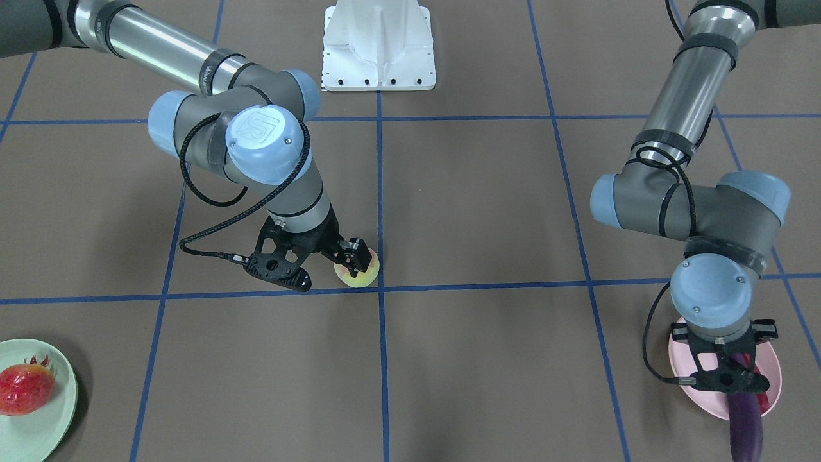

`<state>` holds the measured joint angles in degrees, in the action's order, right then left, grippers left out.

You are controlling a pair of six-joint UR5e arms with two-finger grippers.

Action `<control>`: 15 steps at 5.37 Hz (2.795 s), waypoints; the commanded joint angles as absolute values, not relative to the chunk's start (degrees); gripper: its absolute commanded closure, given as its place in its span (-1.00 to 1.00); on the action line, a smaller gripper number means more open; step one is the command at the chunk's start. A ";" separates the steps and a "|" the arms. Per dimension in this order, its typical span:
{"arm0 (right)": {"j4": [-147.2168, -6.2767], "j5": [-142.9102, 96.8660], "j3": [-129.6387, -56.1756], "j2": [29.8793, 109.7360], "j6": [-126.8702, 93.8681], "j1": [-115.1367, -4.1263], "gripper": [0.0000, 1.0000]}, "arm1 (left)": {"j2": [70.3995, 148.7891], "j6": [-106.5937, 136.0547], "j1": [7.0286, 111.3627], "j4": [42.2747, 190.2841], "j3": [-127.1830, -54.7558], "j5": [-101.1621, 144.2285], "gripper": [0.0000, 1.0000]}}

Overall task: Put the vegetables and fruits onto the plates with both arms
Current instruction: 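Lower eggplant onto pink plate with left gripper while right moves over peach, then lower the right gripper and close it on the pink-yellow peach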

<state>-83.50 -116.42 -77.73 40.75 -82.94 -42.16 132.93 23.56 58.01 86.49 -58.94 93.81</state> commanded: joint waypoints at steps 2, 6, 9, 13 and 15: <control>-83.76 -114.97 -77.35 40.34 -83.15 -39.22 -1.00 | 130.26 15.05 60.80 86.49 -65.97 93.60 -1.00; -83.94 -111.54 -75.85 39.73 -82.36 -36.56 -1.00 | 130.17 14.94 62.75 86.13 -67.41 93.78 -1.00; -82.97 -108.63 -75.41 39.81 -81.13 -36.47 -1.00 | 130.08 14.94 63.19 86.13 -67.32 93.78 -1.00; -76.82 -108.55 -72.69 40.17 -81.12 -36.21 -1.00 | 130.17 15.03 63.37 86.13 -67.41 93.69 -1.00; -76.73 -108.28 -72.07 40.43 -81.12 -35.69 -1.00 | 130.08 15.21 63.46 86.13 -67.76 93.69 -1.00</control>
<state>-76.84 -108.34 -72.23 40.40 -81.12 -35.92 130.14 15.17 63.41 86.13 -67.53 93.69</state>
